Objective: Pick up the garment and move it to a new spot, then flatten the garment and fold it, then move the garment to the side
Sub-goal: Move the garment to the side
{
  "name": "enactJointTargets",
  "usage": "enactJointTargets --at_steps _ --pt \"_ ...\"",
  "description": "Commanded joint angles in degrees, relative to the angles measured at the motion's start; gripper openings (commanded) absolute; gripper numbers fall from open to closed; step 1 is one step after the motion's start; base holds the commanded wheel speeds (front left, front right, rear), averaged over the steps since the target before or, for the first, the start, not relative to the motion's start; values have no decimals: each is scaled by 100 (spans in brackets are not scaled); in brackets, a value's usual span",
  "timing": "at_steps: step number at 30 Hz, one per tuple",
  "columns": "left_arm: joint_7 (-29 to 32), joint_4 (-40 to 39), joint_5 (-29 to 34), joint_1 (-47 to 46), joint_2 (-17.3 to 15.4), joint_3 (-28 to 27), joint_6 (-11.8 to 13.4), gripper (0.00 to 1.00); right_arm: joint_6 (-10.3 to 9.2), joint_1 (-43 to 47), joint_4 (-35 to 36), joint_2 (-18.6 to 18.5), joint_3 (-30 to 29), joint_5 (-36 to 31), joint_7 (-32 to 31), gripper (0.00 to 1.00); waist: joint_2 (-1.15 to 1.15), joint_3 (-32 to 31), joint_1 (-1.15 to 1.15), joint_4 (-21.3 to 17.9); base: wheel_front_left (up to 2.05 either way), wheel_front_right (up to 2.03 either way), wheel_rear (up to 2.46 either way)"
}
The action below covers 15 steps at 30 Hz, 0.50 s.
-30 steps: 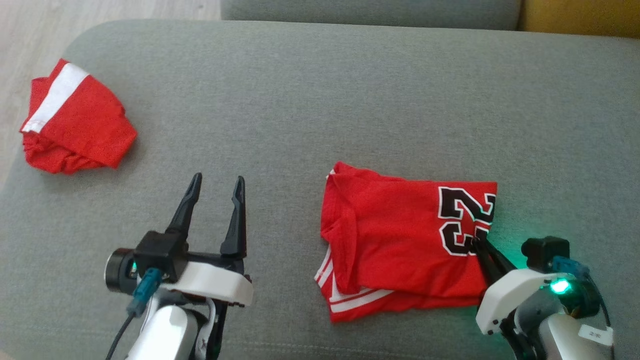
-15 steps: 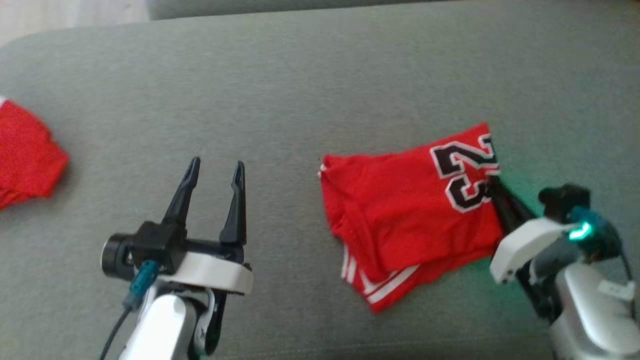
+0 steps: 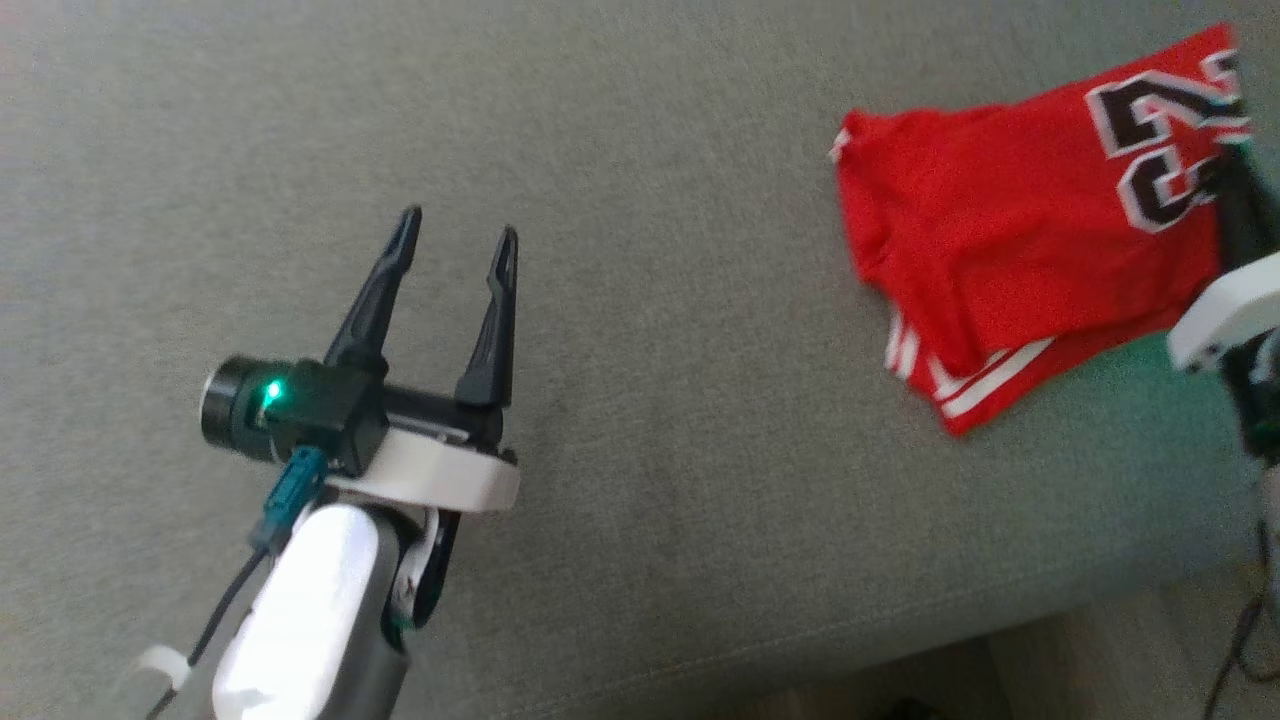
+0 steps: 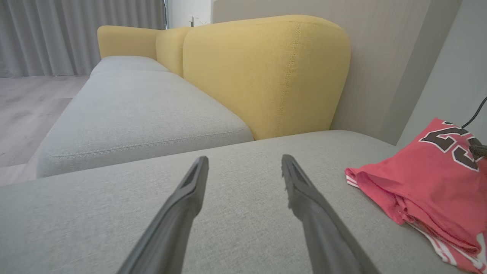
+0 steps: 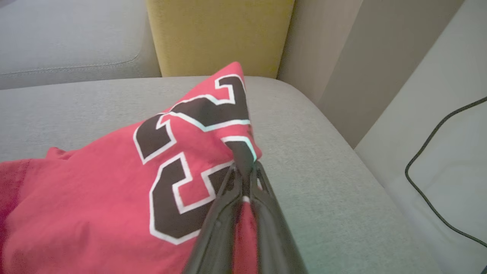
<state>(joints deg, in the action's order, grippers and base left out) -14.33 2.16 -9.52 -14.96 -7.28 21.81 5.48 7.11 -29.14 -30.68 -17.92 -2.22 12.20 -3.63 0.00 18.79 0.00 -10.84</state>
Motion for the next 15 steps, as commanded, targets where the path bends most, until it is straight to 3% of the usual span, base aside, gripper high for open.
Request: enactJointTargets --at_steps 1,7,15 --pt "-66 -158 86 -309 -62 -126 -31 100 37 -273 49 -213 -47 17 107 0 0 315 0 -212 0 0 0" --pt "-66 -124 192 -667 -96 -28 -128 100 37 -867 -520 -501 -550 125 357 0 0 804 0 -339 0 0 0" --pt "-66 -58 270 -997 -137 67 -229 100 37 -1318 -1013 -552 -853 155 591 0 0 1257 0 -319 0 0 0"
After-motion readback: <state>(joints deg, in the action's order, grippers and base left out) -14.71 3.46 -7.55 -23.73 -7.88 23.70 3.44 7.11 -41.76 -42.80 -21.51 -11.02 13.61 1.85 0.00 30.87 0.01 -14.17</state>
